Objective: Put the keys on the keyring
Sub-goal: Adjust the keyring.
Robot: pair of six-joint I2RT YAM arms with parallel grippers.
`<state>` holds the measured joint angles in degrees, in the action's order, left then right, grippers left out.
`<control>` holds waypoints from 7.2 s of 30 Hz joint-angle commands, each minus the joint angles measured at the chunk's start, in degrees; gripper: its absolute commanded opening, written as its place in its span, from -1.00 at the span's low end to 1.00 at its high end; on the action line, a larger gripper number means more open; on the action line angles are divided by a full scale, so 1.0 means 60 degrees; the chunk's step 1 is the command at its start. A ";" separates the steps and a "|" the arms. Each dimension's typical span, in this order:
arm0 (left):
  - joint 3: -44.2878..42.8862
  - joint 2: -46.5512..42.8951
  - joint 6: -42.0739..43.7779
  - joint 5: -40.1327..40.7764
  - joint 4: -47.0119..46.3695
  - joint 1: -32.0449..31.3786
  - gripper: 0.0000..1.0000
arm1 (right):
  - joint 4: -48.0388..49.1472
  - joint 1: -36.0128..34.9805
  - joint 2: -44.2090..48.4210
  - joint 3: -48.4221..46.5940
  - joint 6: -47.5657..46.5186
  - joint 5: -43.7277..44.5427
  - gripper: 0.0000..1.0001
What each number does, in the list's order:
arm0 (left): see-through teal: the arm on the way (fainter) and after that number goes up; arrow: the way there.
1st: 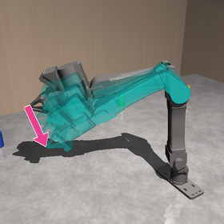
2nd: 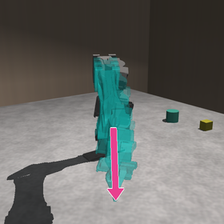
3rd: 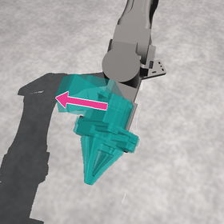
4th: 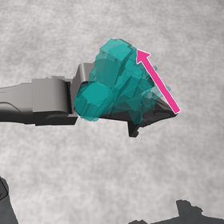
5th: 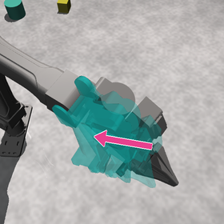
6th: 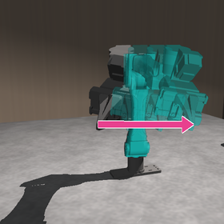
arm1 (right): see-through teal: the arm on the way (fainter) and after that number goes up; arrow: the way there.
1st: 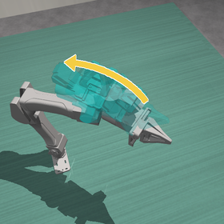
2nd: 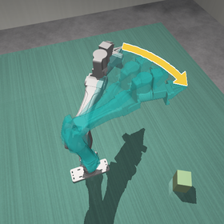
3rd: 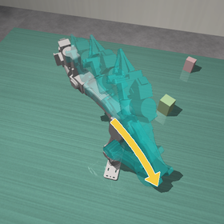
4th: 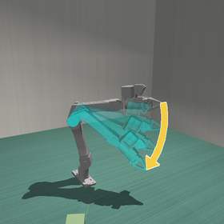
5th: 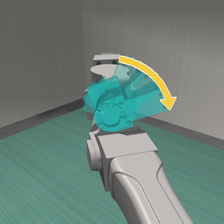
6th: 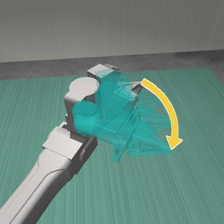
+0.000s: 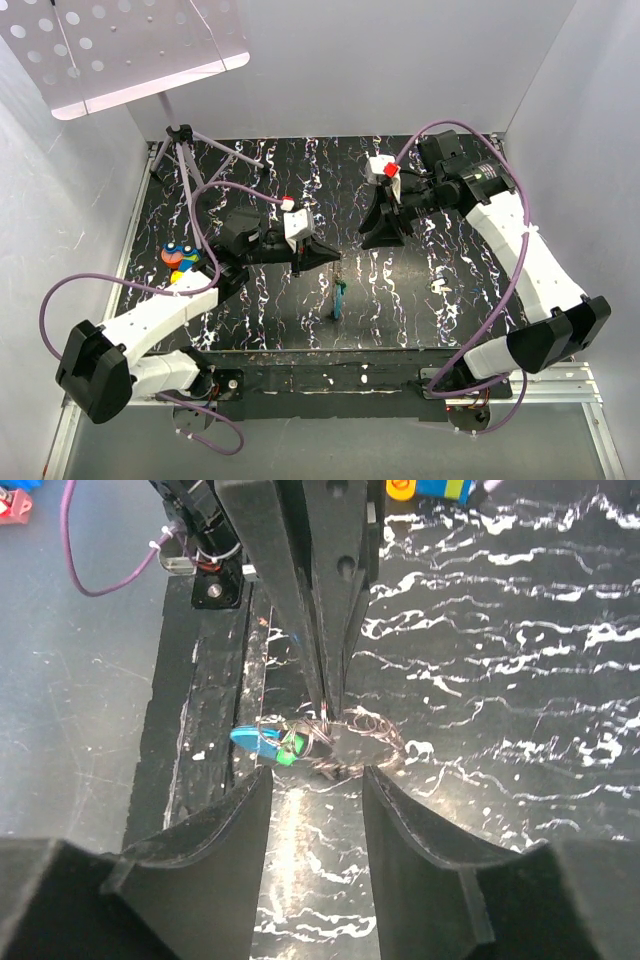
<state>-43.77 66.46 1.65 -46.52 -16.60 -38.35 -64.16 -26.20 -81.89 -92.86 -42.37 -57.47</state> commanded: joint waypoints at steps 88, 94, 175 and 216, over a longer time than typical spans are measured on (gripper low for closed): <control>0.1421 -0.1671 -0.2662 0.0973 -0.1731 0.0560 -0.37 | 0.0895 -0.1669 -0.0795 0.0038 -0.0190 0.0303 -0.97; 0.1407 -0.2052 -0.3452 0.0196 -0.1146 0.1687 0.36 | -0.1138 -0.1699 -0.1439 -0.1235 -0.0101 0.2018 -0.97; 0.0425 0.1404 -0.3820 -0.0991 -0.3957 0.0942 -0.61 | -0.2432 -0.1288 -0.2378 -0.2160 -0.0146 0.0776 -0.97; -0.5946 0.1375 0.3343 0.1367 0.9928 0.0488 -1.00 | 0.0791 -0.0717 -0.1585 -0.1660 -0.1391 -0.1289 -0.11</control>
<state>-74.37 74.00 16.95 -40.60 34.11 -34.20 -65.73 -30.46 -90.06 -98.61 -48.34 -57.06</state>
